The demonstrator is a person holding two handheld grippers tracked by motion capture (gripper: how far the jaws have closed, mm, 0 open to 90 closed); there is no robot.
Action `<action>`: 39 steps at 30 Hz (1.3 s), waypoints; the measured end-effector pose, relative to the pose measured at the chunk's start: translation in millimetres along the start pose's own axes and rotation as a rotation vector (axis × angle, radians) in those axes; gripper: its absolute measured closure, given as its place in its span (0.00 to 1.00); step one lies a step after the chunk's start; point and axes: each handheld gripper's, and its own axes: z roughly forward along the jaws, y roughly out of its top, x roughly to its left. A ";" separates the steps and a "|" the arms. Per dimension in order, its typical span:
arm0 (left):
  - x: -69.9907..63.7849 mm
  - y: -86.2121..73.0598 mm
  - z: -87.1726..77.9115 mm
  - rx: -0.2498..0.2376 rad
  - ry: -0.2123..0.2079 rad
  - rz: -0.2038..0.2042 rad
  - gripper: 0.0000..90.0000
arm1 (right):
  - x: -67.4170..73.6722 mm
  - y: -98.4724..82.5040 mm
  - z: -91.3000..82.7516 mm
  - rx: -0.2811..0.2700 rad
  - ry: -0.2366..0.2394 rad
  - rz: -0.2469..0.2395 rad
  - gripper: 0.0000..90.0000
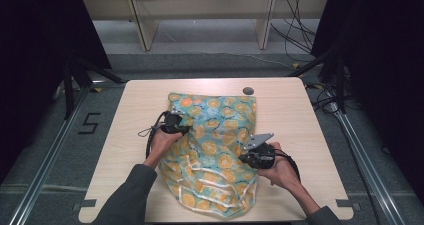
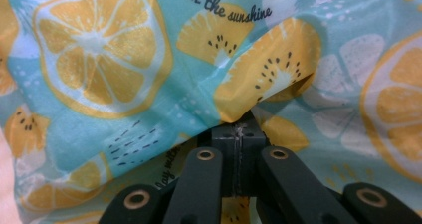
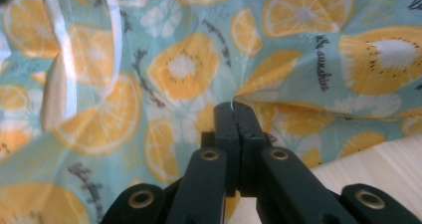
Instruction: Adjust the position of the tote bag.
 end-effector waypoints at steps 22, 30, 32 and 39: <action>-64.4 -50.8 -142.5 0.026 -0.235 0.251 0.41 | 7.4 2.0 -51.8 -0.135 -0.038 0.034 0.70; -67.8 -70.6 -129.3 0.090 -0.230 0.289 0.47 | 6.8 -1.3 -49.5 -0.116 -0.010 0.045 0.67; -68.4 -73.2 -122.9 0.083 -0.230 0.311 0.52 | 7.3 -1.5 -48.4 -0.122 -0.005 0.041 0.67; -66.3 -68.7 -118.9 0.003 -0.170 0.393 0.99 | 18.6 1.7 -53.0 -0.131 0.027 0.025 0.65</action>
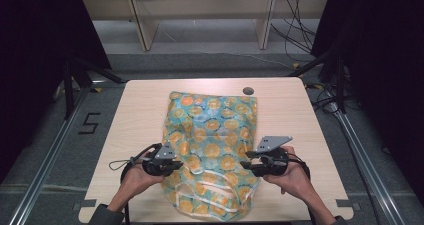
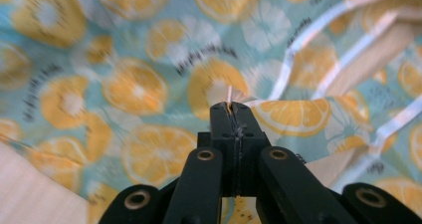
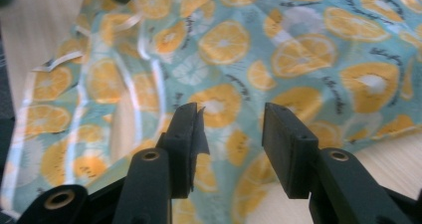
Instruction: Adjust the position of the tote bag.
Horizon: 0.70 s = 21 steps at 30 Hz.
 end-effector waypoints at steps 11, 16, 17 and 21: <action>38.5 30.5 -21.3 -0.157 0.090 -0.090 0.99 | 19.6 4.6 5.2 0.038 0.111 -0.052 0.61; 47.4 39.1 -24.1 -0.207 0.083 -0.125 0.99 | 19.5 5.9 9.3 0.025 0.056 -0.053 0.57; 48.6 40.4 -25.1 -0.210 0.092 -0.122 0.99 | 19.9 7.0 10.7 0.035 0.050 -0.046 0.56; 51.2 45.5 -28.3 -0.247 0.085 -0.143 0.99 | 18.1 12.5 30.9 0.024 -0.002 -0.040 0.54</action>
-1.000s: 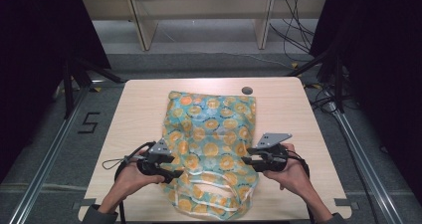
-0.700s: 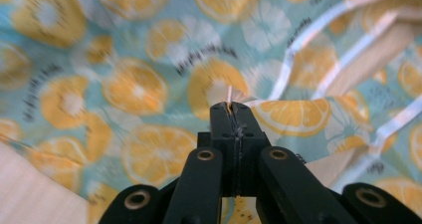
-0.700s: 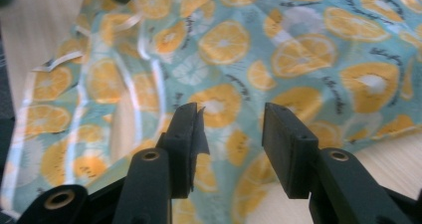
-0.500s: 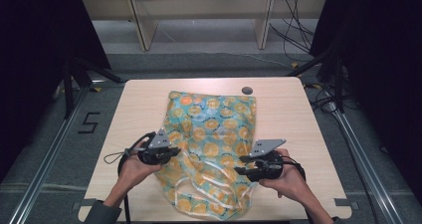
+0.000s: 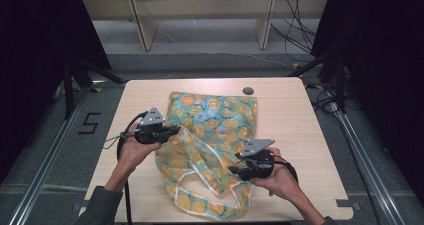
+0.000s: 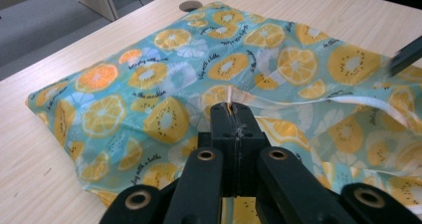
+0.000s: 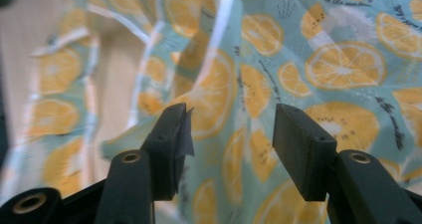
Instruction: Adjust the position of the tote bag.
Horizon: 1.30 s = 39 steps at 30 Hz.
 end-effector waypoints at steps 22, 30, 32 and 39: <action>19.5 6.5 14.9 0.021 0.101 0.024 0.75 | -103.9 66.3 30.4 -0.033 -0.345 -0.013 1.00; -16.6 33.7 -14.4 -0.052 0.046 0.116 0.63 | -132.9 67.1 42.7 0.024 -0.374 0.056 1.00; -33.0 38.1 -13.7 -0.037 -0.026 0.150 0.67 | -136.7 67.6 44.4 0.037 -0.377 0.068 1.00; -78.3 20.3 29.3 0.159 -0.221 0.183 0.85 | -139.7 66.9 41.6 0.055 -0.365 0.091 1.00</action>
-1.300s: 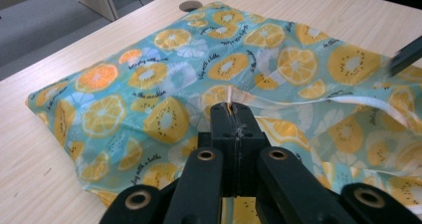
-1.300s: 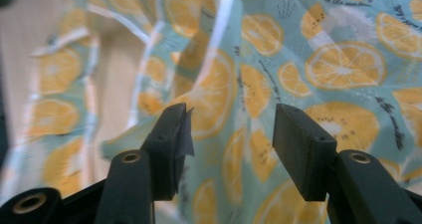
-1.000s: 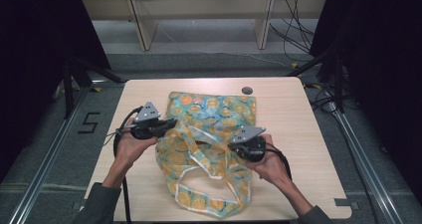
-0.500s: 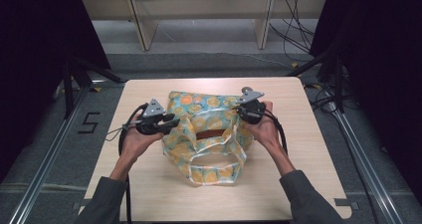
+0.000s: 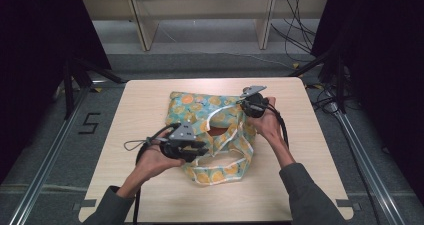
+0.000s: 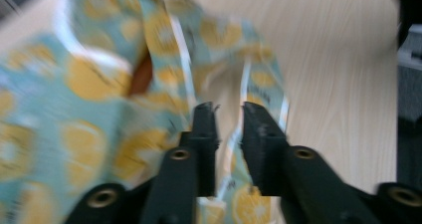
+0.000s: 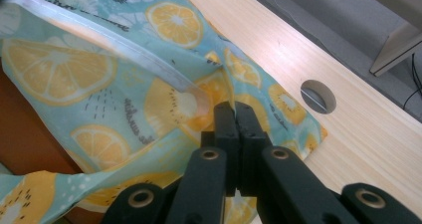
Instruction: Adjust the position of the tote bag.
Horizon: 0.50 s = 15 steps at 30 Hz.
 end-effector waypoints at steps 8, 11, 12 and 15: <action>29.5 -2.8 39.3 0.192 0.157 0.004 0.87 | -0.6 -0.2 -0.6 -0.005 0.009 -0.007 1.00; 69.8 25.3 46.0 0.258 0.269 0.023 0.89 | -1.4 -0.1 0.0 -0.006 0.014 -0.003 1.00; 69.8 25.3 46.0 0.258 0.269 0.023 0.90 | -1.4 -0.1 0.0 -0.006 0.014 -0.003 1.00; 102.7 39.6 52.7 0.295 0.346 0.022 0.93 | -5.5 -1.2 -3.1 -0.011 0.025 0.008 1.00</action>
